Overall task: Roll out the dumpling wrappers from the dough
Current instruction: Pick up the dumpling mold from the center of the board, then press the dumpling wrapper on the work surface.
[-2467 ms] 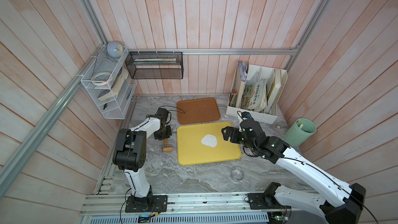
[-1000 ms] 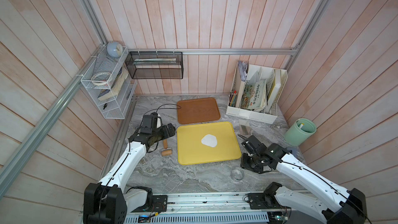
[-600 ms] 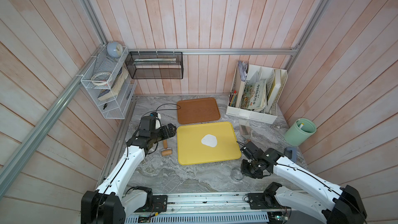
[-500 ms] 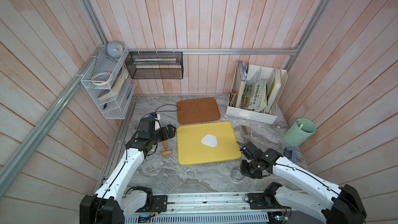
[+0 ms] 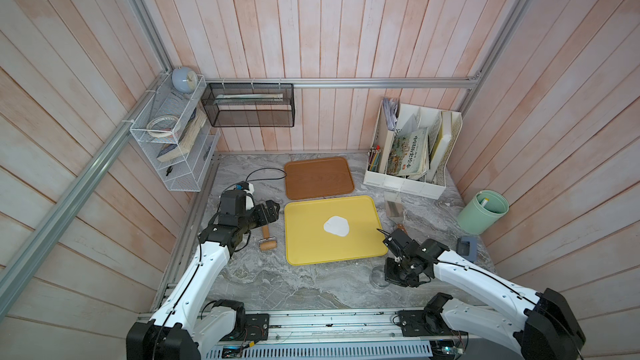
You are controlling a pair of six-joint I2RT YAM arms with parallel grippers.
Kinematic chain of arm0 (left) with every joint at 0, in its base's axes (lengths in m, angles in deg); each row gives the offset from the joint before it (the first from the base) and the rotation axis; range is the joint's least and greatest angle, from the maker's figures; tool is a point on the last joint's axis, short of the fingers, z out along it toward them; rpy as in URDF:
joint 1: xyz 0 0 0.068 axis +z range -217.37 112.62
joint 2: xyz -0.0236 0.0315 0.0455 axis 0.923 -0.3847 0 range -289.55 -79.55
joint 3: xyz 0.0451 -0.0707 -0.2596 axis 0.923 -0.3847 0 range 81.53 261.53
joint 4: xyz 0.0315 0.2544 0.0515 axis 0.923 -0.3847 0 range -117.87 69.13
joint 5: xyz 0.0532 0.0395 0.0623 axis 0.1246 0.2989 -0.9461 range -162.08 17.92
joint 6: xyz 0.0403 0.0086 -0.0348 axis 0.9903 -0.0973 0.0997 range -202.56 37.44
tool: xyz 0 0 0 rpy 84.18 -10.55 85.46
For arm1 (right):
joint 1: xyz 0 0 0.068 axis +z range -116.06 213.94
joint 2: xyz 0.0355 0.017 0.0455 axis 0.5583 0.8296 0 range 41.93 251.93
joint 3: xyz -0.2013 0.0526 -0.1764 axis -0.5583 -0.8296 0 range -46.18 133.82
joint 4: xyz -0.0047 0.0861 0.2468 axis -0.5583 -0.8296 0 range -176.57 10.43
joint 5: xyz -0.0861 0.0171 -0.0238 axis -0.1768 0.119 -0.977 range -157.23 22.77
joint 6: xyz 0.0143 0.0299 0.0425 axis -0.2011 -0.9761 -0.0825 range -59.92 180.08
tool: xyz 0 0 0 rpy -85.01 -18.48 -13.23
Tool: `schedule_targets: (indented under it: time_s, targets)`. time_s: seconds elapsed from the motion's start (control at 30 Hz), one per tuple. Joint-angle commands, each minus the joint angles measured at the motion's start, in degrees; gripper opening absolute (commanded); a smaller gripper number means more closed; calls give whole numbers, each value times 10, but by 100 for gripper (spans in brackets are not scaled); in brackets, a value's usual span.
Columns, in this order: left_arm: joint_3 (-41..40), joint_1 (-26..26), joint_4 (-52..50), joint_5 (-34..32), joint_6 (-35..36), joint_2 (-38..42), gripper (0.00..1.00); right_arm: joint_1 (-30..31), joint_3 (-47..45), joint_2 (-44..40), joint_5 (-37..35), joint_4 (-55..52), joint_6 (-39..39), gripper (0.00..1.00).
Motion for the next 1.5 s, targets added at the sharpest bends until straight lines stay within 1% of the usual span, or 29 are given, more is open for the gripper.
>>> schedule_targets:
  time_s: [0.0,0.07,0.17,0.3,0.4,0.5,0.57,0.67,0.8,0.9,1.03,1.33,1.47]
  targets:
    - [-13,2,11,14,12,15,100,4,7,10,-21,-11,12,5]
    - [-13,2,10,16,12,15,100,4,16,10,-23,-16,17,0]
    - [-11,2,6,19,10,12,100,4,41,8,-30,-34,23,0]
    - [-16,1,16,41,-4,10,100,4,106,14,-38,-70,30,0]
    - [-32,-1,44,69,-41,12,100,4,178,38,-44,-87,44,0]
    - [-69,-16,109,112,-92,17,93,-1,234,90,-72,-77,74,0]
    - [-85,-32,142,119,-115,10,91,-11,270,139,-76,-59,100,0]
    - [-92,-45,169,135,-129,-12,86,-21,323,212,-61,-36,133,0]
    - [-105,-52,207,158,-143,-32,80,-23,374,284,-54,0,158,0]
    - [-118,-53,230,149,-152,-35,80,-31,409,336,-25,32,166,0]
    - [-124,-53,236,134,-150,-43,80,-35,458,396,-2,35,165,0]
    - [-98,-52,200,105,-119,-47,83,-35,503,466,18,23,174,0]
    - [-93,-52,190,104,-113,-47,84,-36,516,490,23,26,169,0]
